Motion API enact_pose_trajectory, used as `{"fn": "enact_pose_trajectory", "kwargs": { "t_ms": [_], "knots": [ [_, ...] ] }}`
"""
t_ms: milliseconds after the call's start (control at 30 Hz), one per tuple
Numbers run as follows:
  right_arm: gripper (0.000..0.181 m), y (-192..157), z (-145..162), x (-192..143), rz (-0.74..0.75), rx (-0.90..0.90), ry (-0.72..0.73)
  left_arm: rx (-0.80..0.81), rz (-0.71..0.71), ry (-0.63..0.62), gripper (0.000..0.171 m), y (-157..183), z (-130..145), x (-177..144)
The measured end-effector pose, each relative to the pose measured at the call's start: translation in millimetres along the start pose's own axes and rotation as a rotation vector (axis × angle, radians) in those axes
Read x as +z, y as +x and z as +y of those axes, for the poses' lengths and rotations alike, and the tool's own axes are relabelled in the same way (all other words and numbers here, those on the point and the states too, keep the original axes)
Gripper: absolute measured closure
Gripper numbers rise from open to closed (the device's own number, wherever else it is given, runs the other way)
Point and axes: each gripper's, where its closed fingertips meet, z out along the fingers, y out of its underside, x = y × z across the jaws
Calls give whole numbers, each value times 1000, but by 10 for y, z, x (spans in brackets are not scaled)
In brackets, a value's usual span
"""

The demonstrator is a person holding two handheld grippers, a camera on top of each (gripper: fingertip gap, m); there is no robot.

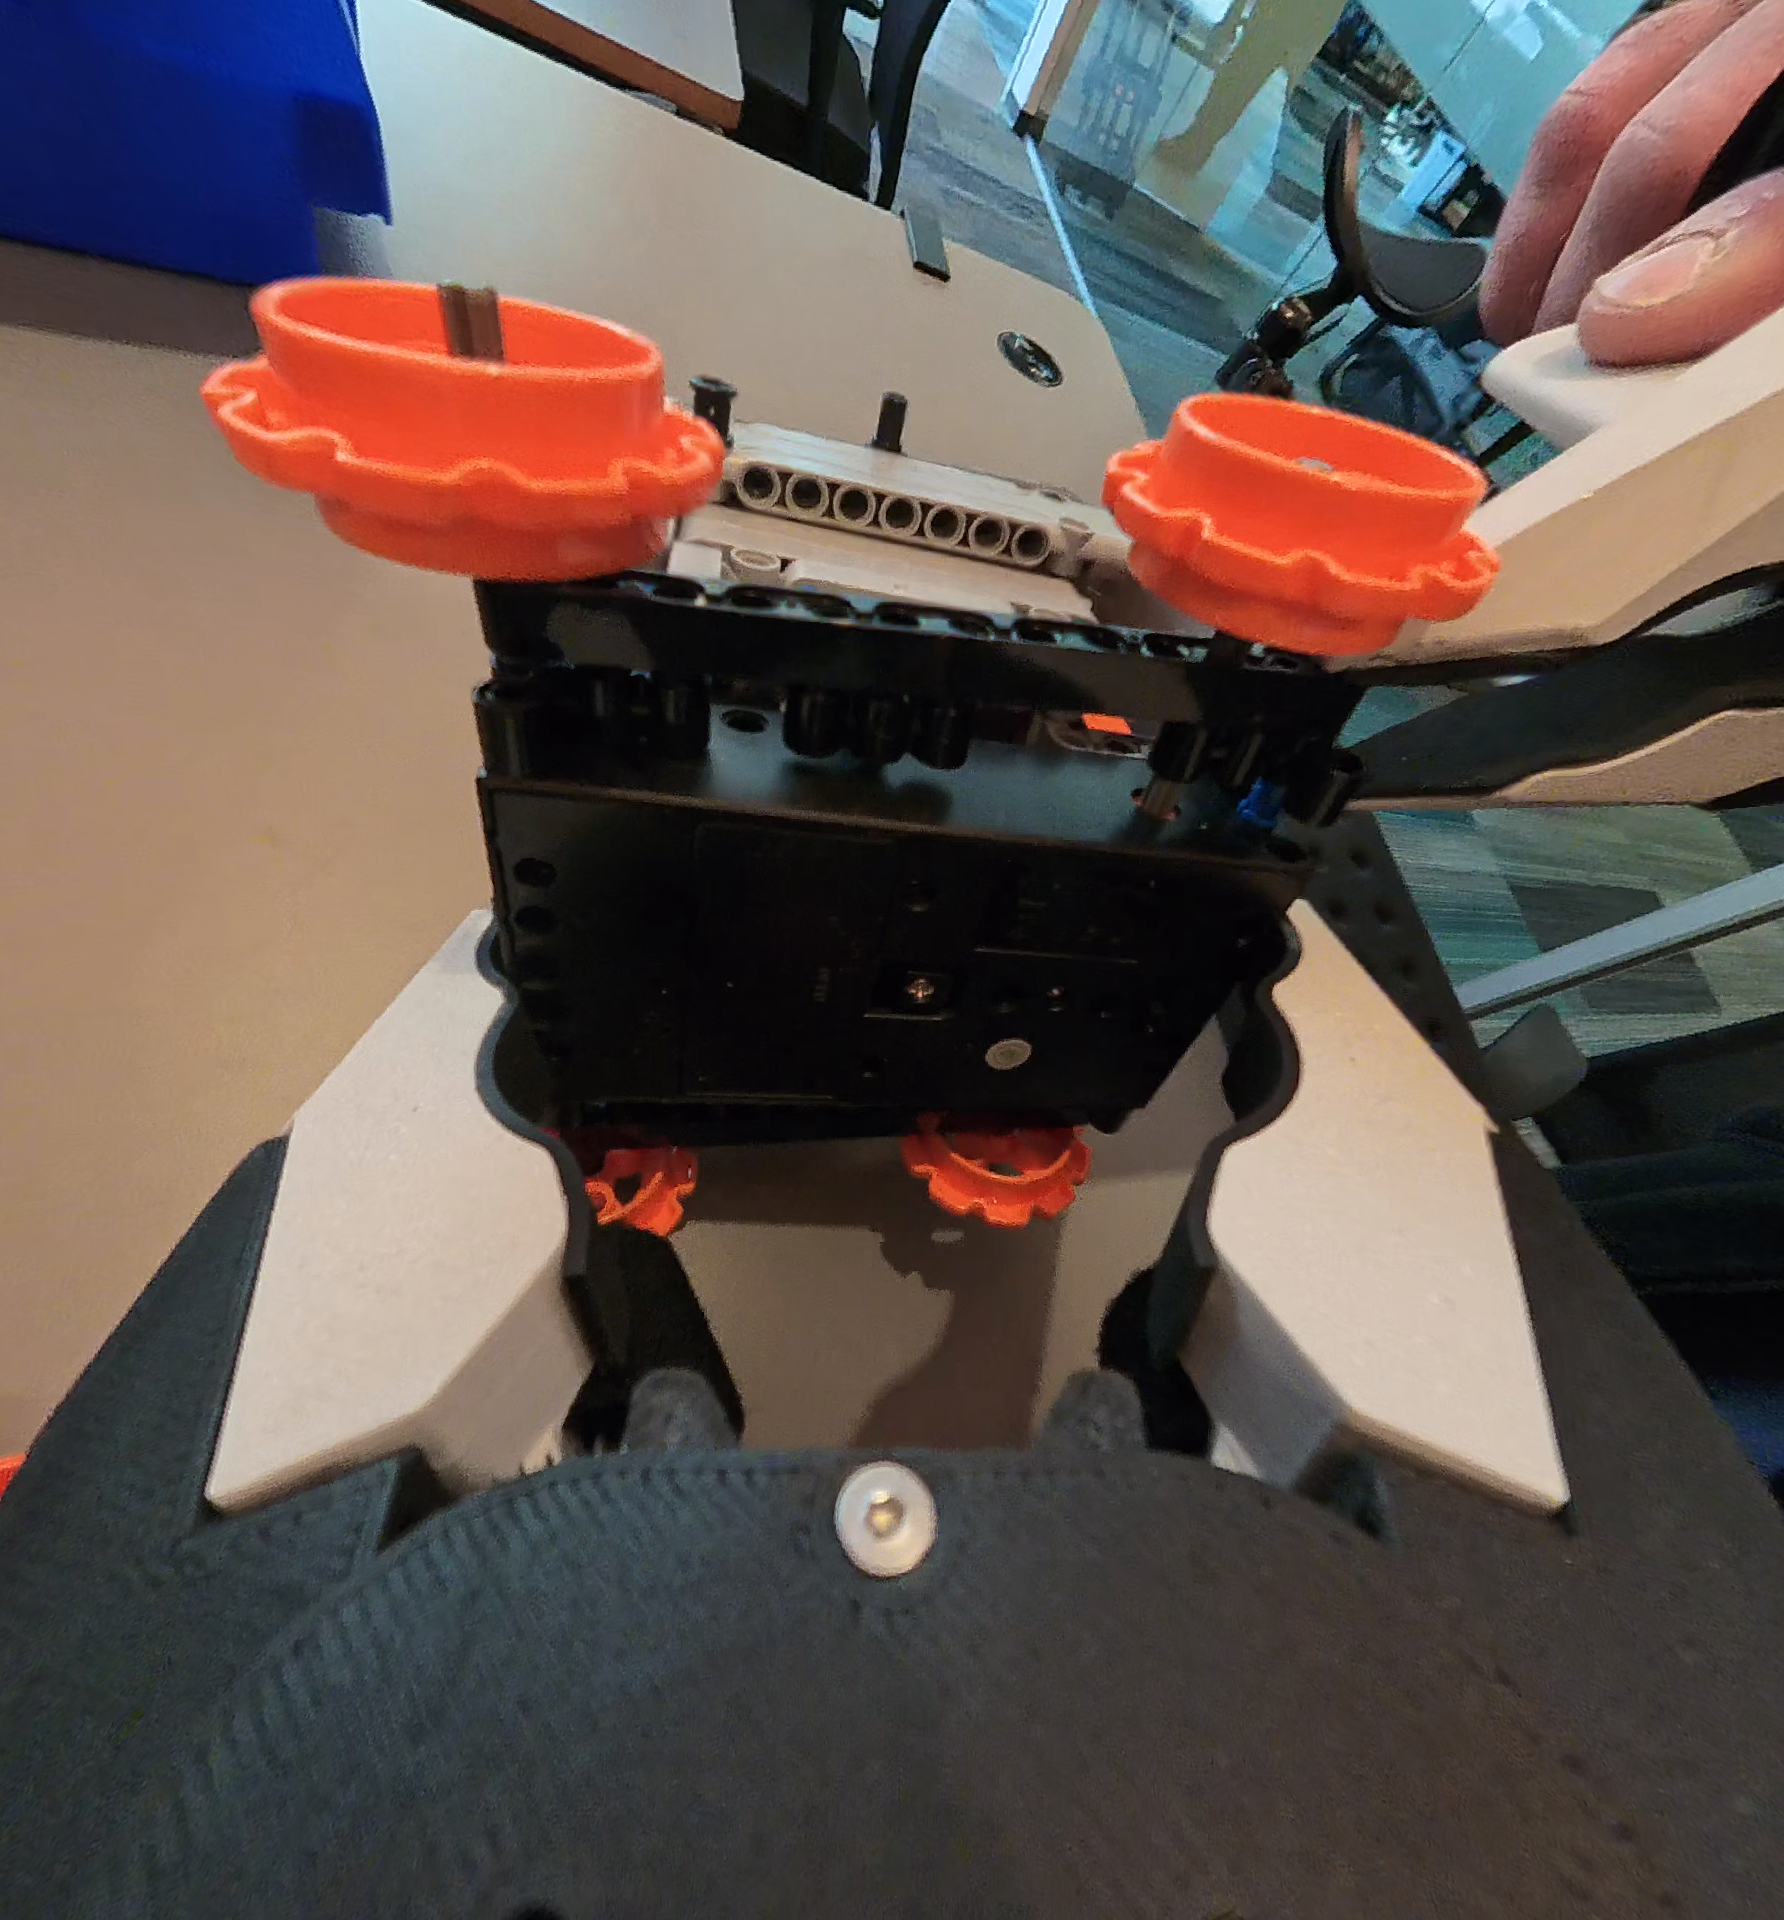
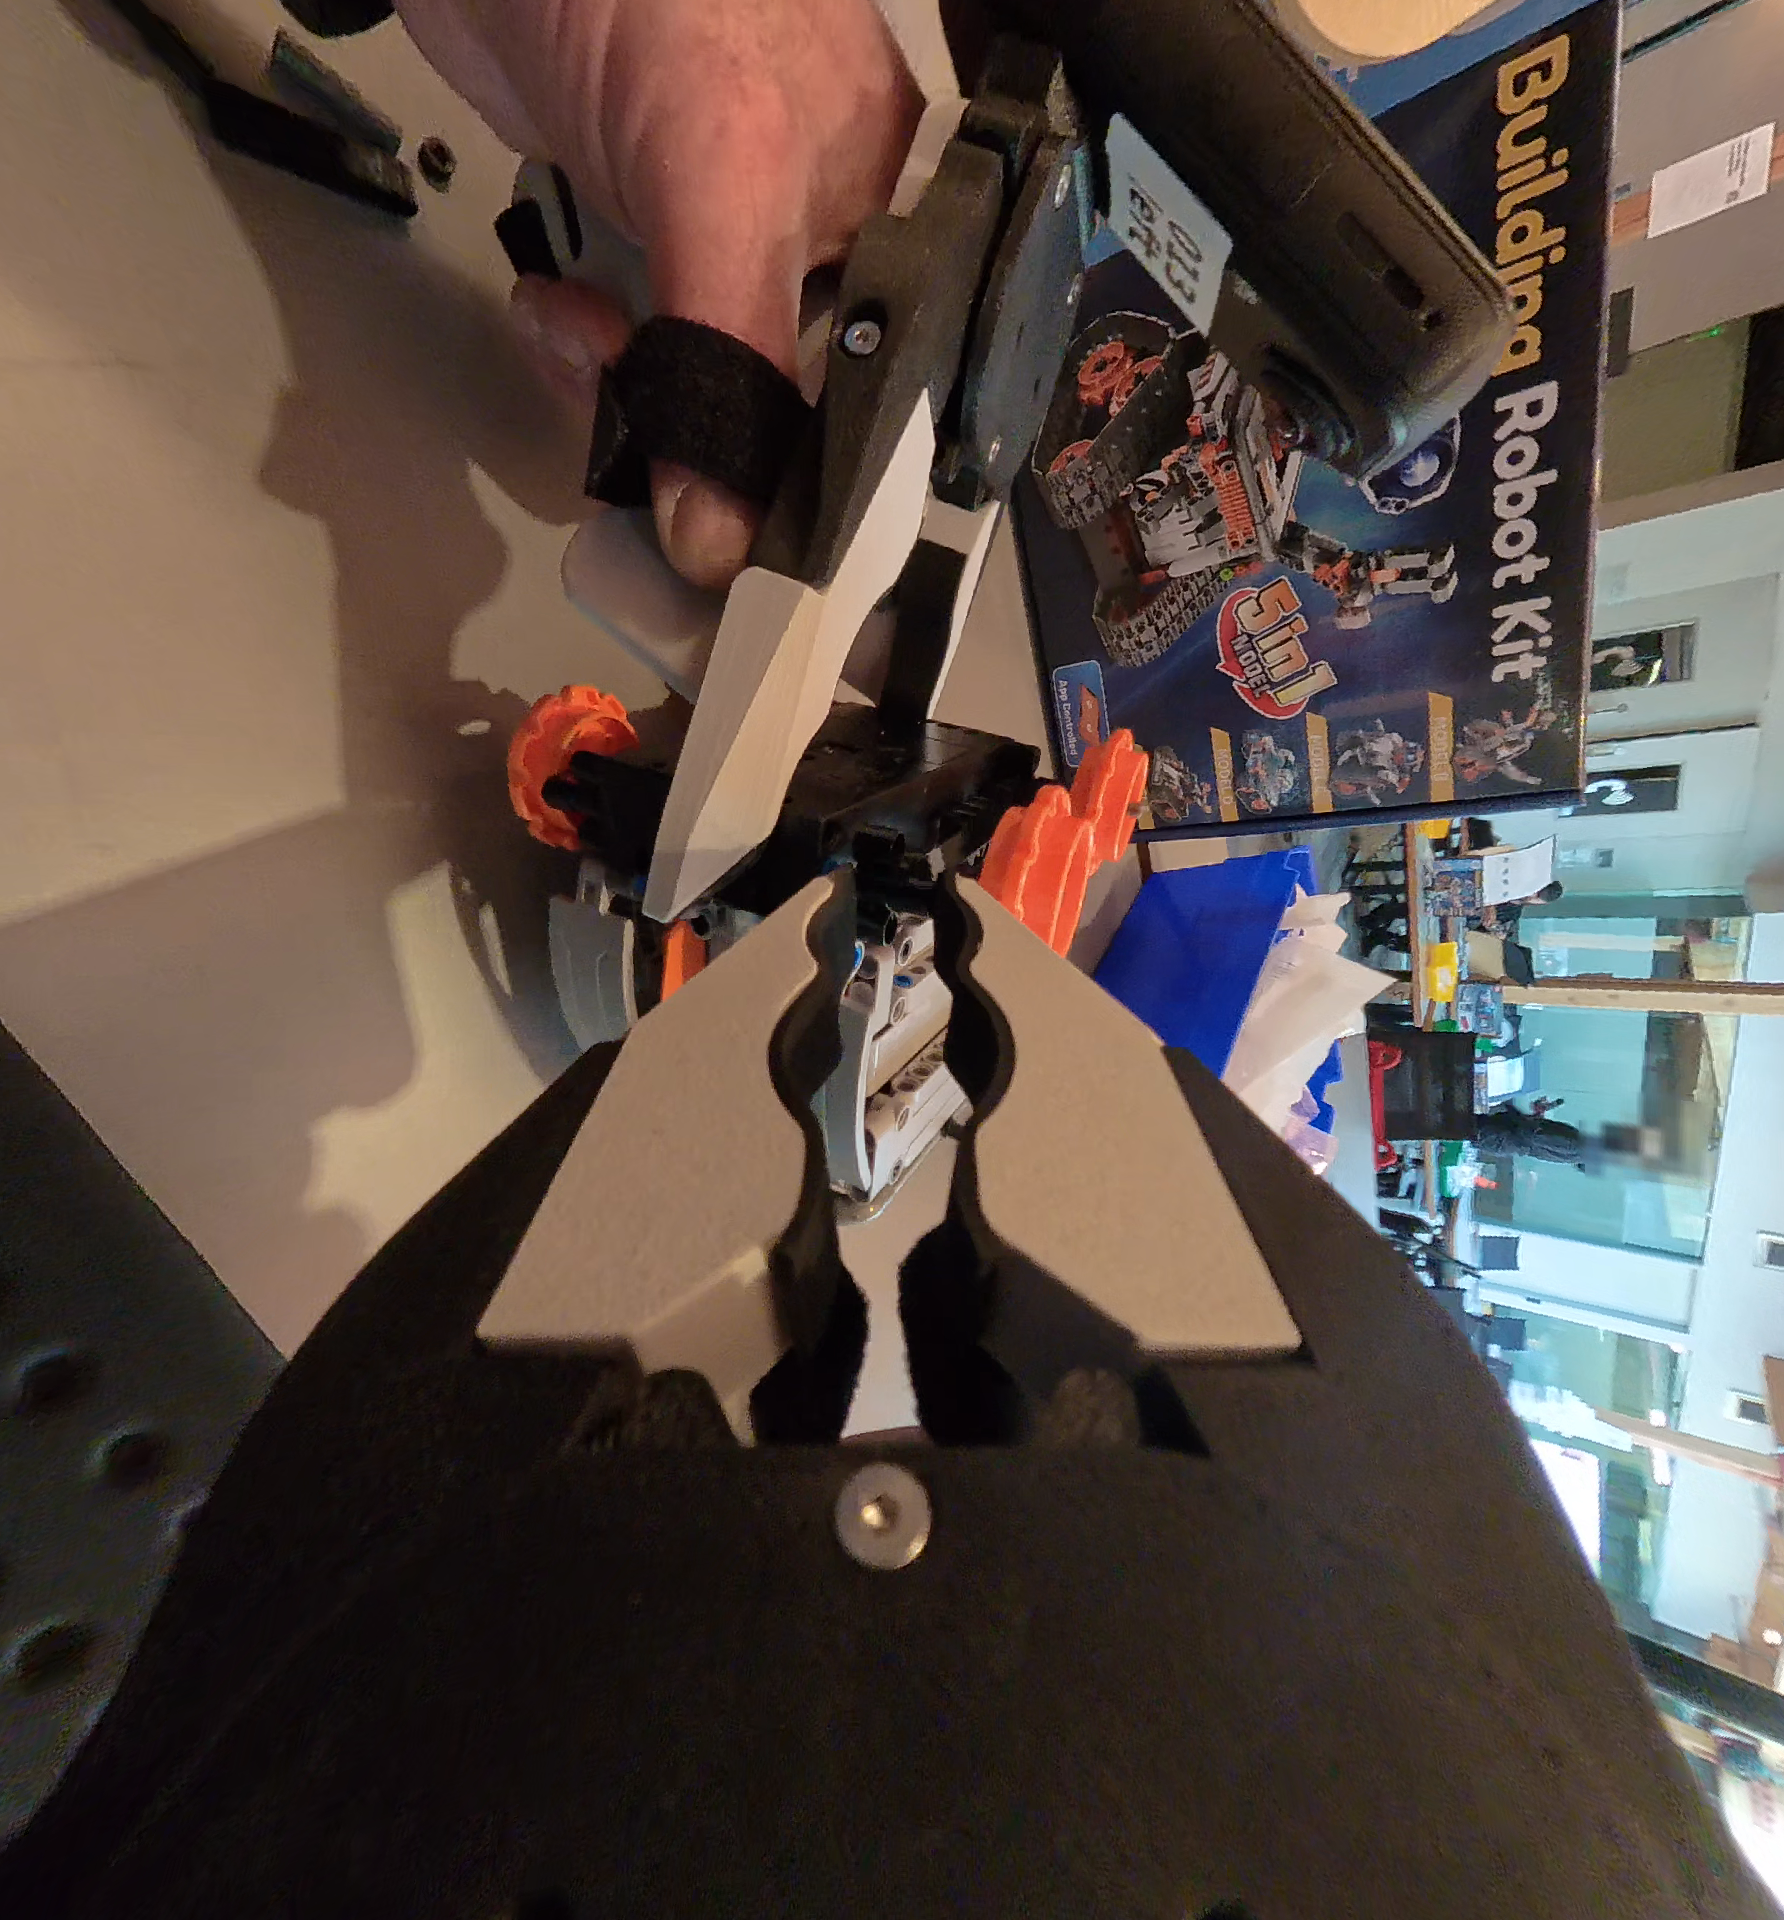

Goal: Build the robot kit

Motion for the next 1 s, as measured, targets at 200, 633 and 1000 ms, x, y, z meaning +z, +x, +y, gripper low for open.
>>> {"fn": "enact_pose_trajectory", "kwargs": {
  "t_ms": [200,633,1000],
  "knots": [
    [169,-5,32,14,-4,-84,-23,13,-18,9,39,-27,-14,21],
    [170,-146,61,118,71,-131,-48,127,-171,-48,36,-214,77,27],
    [146,-20,-74,-88,21,160,106,-104,37,33,38,-74,-62,-96]
  ]
}}
